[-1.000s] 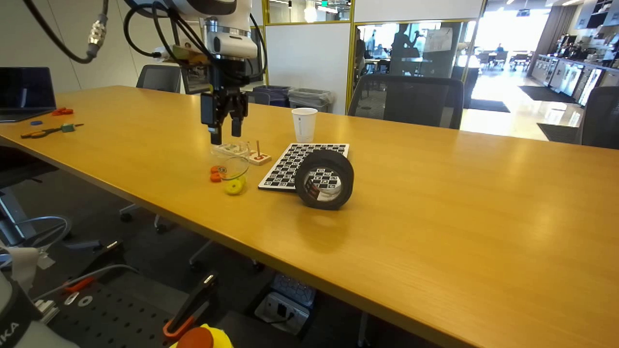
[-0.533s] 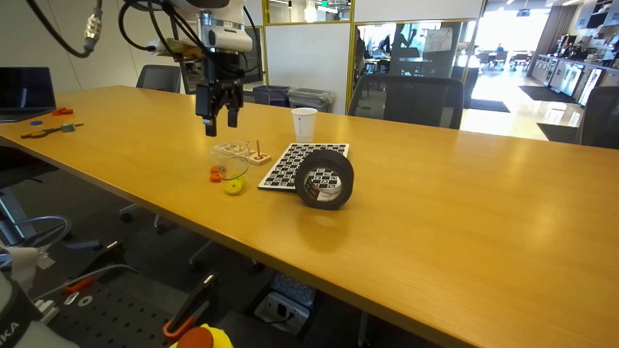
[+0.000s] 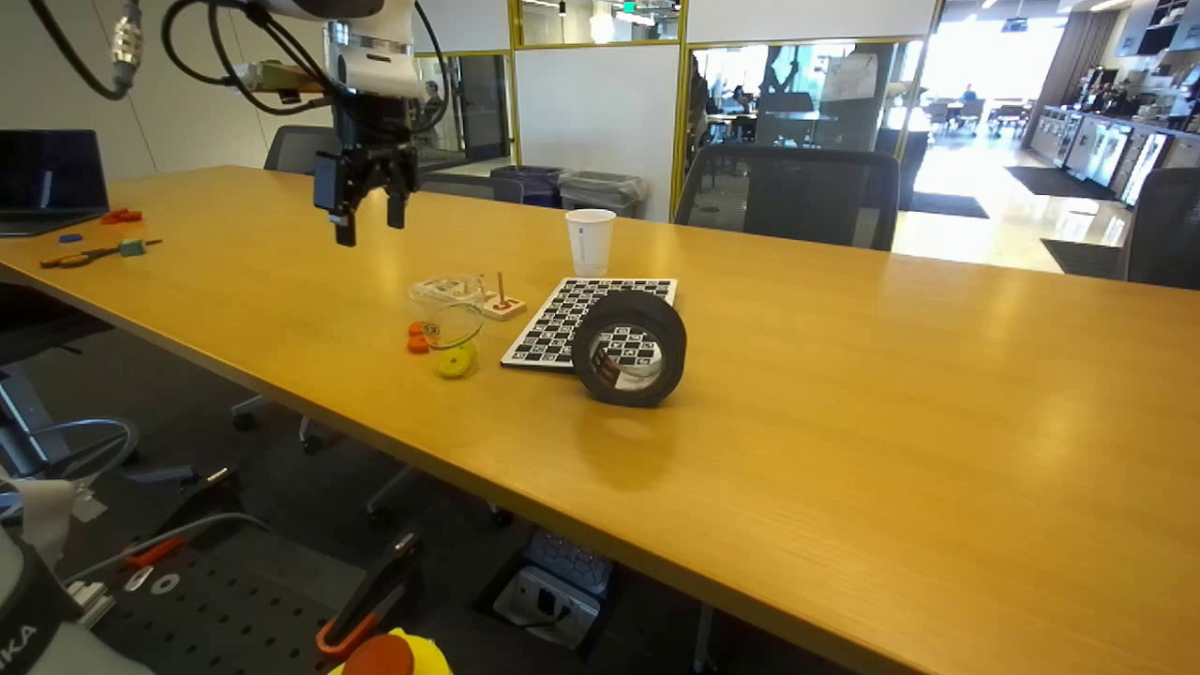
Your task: Put the yellow coins in the transparent cup and the orange coins in the white cup
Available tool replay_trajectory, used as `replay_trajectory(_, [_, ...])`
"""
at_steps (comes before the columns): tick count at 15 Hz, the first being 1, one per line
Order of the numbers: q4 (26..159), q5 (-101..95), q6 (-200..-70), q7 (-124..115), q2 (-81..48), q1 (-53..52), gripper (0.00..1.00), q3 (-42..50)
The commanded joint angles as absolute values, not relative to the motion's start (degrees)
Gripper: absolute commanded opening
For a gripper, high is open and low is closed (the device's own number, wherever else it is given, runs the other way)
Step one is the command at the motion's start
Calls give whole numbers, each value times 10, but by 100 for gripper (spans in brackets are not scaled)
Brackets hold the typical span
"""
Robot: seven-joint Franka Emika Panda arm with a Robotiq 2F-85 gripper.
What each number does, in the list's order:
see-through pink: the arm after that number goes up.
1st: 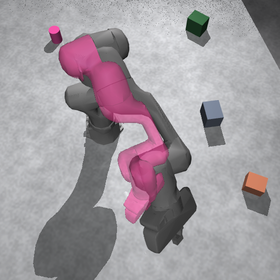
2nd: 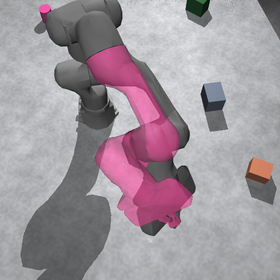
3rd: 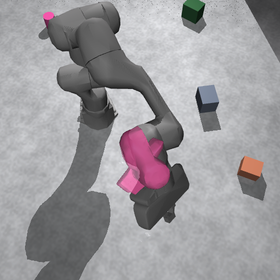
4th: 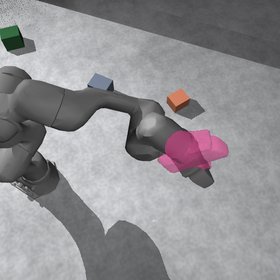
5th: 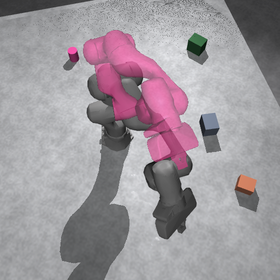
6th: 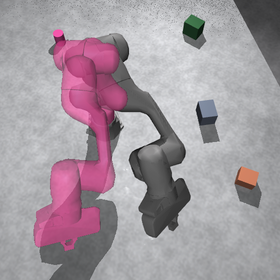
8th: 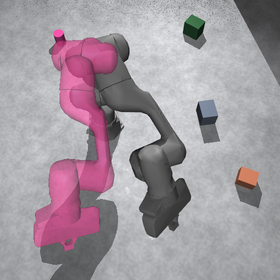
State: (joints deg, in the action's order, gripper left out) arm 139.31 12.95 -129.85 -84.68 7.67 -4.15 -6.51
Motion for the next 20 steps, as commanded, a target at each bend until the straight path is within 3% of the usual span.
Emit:
replay_trajectory(1, [1385,145,-1329,-926,59,-55,100,-88])
replay_trajectory(11, [1383,31,-1386,-1169,-18,-64,100,-90])
replay_trajectory(20, [1392,-15,-1458,-1217,-74,-66,100,-53])
